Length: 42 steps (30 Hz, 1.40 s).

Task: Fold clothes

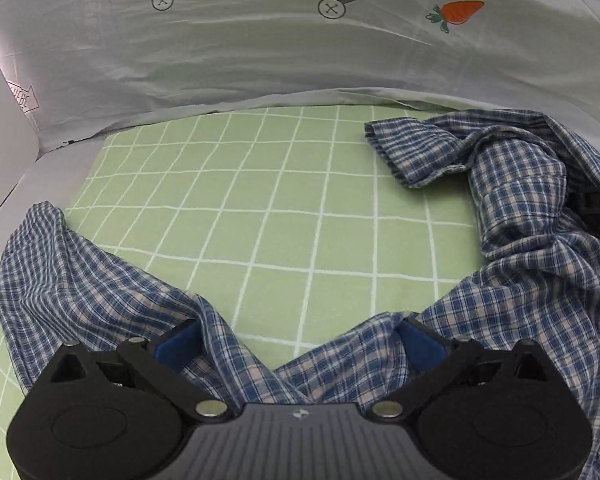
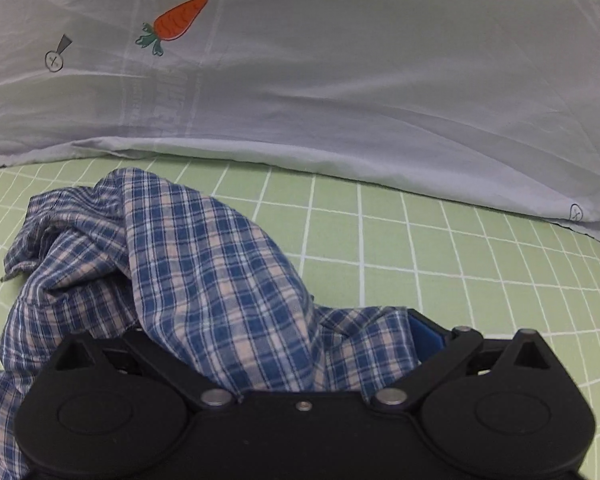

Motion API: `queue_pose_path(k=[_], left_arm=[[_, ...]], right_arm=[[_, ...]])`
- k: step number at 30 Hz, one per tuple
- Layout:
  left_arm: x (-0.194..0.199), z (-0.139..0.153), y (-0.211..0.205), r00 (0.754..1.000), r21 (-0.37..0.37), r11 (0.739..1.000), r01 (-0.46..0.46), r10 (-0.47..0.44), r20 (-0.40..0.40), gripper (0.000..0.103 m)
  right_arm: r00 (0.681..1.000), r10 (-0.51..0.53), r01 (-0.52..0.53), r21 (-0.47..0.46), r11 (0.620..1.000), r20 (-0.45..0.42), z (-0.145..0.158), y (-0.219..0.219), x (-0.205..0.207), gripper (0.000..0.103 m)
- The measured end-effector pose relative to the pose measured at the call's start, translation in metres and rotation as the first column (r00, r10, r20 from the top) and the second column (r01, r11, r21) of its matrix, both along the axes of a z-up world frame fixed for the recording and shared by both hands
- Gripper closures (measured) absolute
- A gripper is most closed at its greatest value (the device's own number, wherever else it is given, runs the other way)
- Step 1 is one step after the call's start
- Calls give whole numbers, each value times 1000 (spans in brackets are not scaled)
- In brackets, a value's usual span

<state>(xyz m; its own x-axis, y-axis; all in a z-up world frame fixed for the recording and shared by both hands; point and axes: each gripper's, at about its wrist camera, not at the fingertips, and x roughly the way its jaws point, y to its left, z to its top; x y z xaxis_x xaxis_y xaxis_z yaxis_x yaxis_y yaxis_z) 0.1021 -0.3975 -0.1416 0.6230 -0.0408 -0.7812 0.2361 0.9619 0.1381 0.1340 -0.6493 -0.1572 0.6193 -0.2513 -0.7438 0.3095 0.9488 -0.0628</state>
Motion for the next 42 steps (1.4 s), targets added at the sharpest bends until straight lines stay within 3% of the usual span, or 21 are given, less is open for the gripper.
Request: queue_pose_path(k=[5,8,10,13,14,16,17,18,19,23,27,32,35,37,40,42], left_arm=[[39,-5,4,992,58,994,-89,83,96,0],[64,-4,6,989,96,987,-128,120,88,0],[72,-1,11,988,111,983,-146,139,70,0],[65,5,20,989,100,985,-141,136,62,0],[60,6,23,989,98,985,-144,139,56,0],[49,8,28,989,95,984,-148,145,43,0],[43,8,31,988,94,984,-151,148,37,0],[38,9,34,988,92,984,-153,151,31,0],[32,10,37,988,91,984,-156,154,25,0],[11,13,48,986,85,983,-165,166,0,0],[-2,10,59,981,89,978,-187,191,-29,0],[-5,5,72,970,60,971,-230,234,-63,0],[-5,4,74,966,41,968,-246,249,-74,0],[-3,4,74,963,39,967,-254,256,-82,0],[0,8,69,964,52,966,-252,255,-81,0],[0,14,65,967,50,970,-240,243,-73,0]], right_arm=[[998,-28,29,-15,999,60,-4,-8,38,0],[995,-58,63,-59,996,87,-6,-10,62,0],[997,-61,65,-73,995,52,-3,-13,73,0],[996,-50,58,-114,992,70,14,-15,61,4],[995,-44,55,-124,991,86,20,-16,54,13],[994,-37,48,-110,993,98,31,-21,38,41],[994,-38,48,-97,994,99,36,-25,29,69],[994,-40,49,-85,995,100,41,-28,20,90],[993,-48,57,-78,995,112,46,-30,10,93],[971,-112,121,-30,992,214,80,-46,-40,95],[928,-228,241,-8,970,293,115,-62,-85,99],[850,-427,462,-47,886,309,127,-101,-161,98],[790,-559,598,-112,794,252,117,-130,-210,98],[760,-630,650,-198,734,161,99,-147,-233,97],[731,-683,660,-238,712,-16,71,-167,-263,92],[736,-673,642,-244,726,-67,63,-166,-273,74]])
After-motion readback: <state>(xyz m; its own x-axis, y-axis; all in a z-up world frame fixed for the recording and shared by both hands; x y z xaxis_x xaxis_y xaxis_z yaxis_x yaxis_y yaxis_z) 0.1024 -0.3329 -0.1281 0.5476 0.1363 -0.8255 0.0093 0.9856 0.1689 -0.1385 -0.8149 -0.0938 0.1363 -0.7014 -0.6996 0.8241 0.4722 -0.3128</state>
